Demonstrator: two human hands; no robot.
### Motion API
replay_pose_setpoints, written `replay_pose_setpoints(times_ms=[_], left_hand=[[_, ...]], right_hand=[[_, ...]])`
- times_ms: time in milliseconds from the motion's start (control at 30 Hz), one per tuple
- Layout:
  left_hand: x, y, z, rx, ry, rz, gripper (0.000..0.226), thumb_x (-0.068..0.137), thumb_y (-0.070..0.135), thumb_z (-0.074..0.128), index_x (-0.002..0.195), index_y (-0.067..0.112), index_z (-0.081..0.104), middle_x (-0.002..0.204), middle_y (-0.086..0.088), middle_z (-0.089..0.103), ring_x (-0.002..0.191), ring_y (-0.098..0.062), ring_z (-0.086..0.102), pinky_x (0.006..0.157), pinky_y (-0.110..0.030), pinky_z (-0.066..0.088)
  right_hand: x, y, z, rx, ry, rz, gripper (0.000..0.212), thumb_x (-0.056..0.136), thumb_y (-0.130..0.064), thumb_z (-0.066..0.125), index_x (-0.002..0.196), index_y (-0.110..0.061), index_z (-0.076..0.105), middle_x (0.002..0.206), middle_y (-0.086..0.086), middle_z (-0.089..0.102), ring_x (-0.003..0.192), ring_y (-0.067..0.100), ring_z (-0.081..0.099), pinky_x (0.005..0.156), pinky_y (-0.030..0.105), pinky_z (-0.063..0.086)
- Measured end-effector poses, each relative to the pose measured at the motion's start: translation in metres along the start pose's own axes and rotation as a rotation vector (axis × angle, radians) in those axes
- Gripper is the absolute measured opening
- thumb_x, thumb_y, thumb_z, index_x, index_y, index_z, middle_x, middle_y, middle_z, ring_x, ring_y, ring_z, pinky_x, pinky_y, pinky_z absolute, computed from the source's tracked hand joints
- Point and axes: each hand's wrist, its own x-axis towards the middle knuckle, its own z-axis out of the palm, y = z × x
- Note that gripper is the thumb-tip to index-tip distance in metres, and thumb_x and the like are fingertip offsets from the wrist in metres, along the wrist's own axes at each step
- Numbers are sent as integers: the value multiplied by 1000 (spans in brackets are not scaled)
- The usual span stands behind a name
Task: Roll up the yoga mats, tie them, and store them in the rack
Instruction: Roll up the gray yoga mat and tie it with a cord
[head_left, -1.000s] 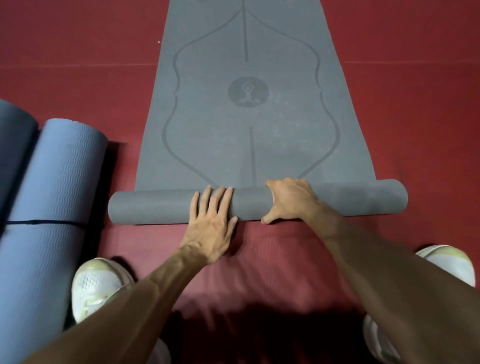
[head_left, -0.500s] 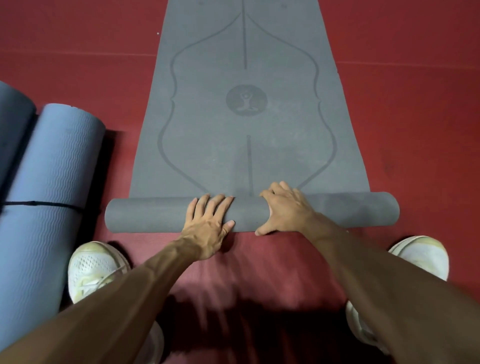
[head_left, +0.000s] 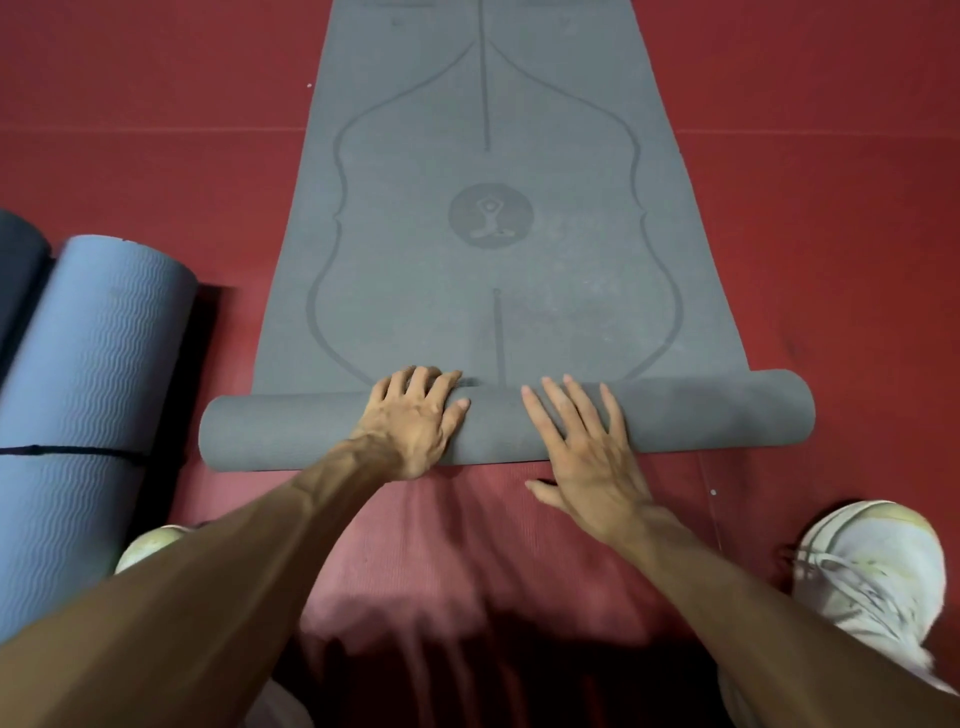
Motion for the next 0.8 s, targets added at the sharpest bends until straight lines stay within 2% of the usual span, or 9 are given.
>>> replay_pose_setpoints(times_ms=[67,100,200,333,433,567,800], left_hand=[[6,-1,0,5,37,-1,85,81,62,-8,148,23,26,146,-3,35,139,-23,25,112,-37,21],[11,-2,-1,0,45,-5,84,82,62,-6,148,22,25,147,-3,34,140,-23,24,112,-37,21],[32,-7,-5,-26,34,-29,60,98,53,16,148,20,25,148,-2,32,141,-20,23,114,-36,20],[50,-11,-10,-79,18,-57,54,100,47,20,147,20,27,146,-2,35,138,-19,29,113,-35,21],[56,-12,-13,-93,47,-73,49,101,45,23,140,20,36,138,-3,40,129,-21,37,107,-36,26],[55,-9,-17,-84,93,-101,41,101,41,25,120,14,51,122,-8,47,115,-24,44,98,-36,32],[41,3,-24,-44,184,-174,37,101,30,27,106,10,58,111,-11,56,105,-29,50,90,-38,36]], right_hand=[[6,0,1,-14,-5,20,113,55,-54,83,148,-12,34,146,13,43,138,34,36,111,60,26],[11,0,1,-16,-12,35,114,55,-55,83,148,-12,33,146,13,43,138,34,35,111,61,25],[29,4,4,-7,-38,69,116,54,-63,80,148,-11,34,143,14,46,136,36,38,110,62,25],[52,12,1,-15,-131,72,120,49,-71,77,146,-14,37,133,9,51,125,30,46,107,55,26],[64,15,-3,4,-203,80,111,53,-69,76,143,-21,34,129,2,48,120,23,45,106,46,22],[73,18,-9,22,-194,83,82,61,-54,75,130,-25,43,120,-1,53,112,22,49,97,41,26],[94,26,-22,30,-351,88,82,55,-57,77,124,-24,47,115,-1,58,110,22,53,90,42,35]])
